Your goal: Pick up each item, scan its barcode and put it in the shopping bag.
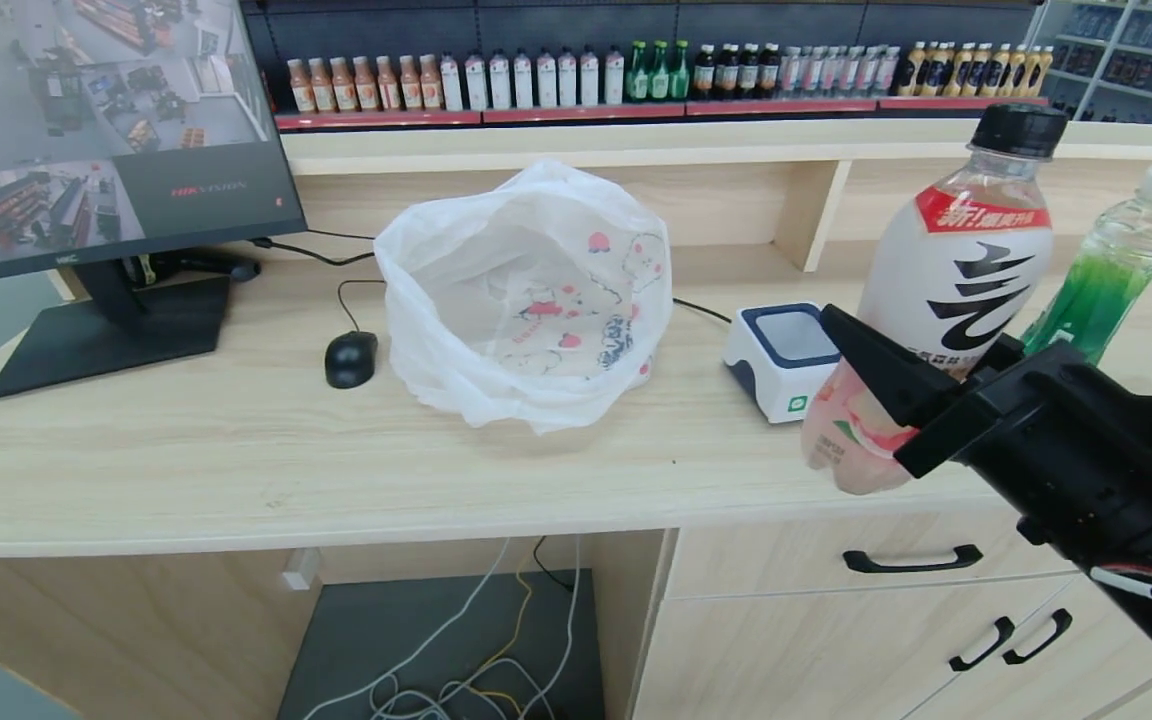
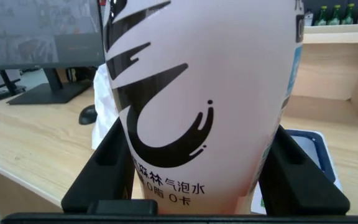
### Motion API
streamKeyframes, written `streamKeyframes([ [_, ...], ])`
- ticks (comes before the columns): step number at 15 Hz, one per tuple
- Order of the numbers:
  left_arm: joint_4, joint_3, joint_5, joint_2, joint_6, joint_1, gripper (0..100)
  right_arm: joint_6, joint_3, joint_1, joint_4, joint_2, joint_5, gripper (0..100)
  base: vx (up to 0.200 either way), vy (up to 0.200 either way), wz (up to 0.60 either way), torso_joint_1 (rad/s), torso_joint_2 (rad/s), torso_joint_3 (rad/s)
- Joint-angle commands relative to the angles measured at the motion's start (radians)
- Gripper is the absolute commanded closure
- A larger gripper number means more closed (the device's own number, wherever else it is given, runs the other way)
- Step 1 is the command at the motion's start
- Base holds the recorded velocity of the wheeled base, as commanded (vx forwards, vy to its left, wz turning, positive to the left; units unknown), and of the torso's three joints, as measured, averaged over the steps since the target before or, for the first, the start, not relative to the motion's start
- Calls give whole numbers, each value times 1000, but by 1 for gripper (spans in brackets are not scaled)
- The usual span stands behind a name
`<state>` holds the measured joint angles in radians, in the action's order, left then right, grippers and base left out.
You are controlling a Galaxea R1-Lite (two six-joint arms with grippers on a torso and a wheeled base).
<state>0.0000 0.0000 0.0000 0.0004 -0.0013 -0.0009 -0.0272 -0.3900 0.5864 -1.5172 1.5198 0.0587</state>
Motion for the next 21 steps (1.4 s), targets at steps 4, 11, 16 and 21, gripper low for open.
streamKeyframes([
  [4,0,0,0,0,-3,1,0,12,-9,0,-1,-7,0,100,0,200,0,1,2,6],
  [11,0,0,0,0,1,1,0,20,-89,0,-1,-1,-2,100,0,171,0,-1,4,3],
  [16,0,0,0,0,3,1,0,13,-178,3,0,40,0,100,0,0,0,0,0,0],
  [21,0,0,0,0,3,1,0,20,-348,3,6,186,36,100,0,0,0,0,0,0],
])
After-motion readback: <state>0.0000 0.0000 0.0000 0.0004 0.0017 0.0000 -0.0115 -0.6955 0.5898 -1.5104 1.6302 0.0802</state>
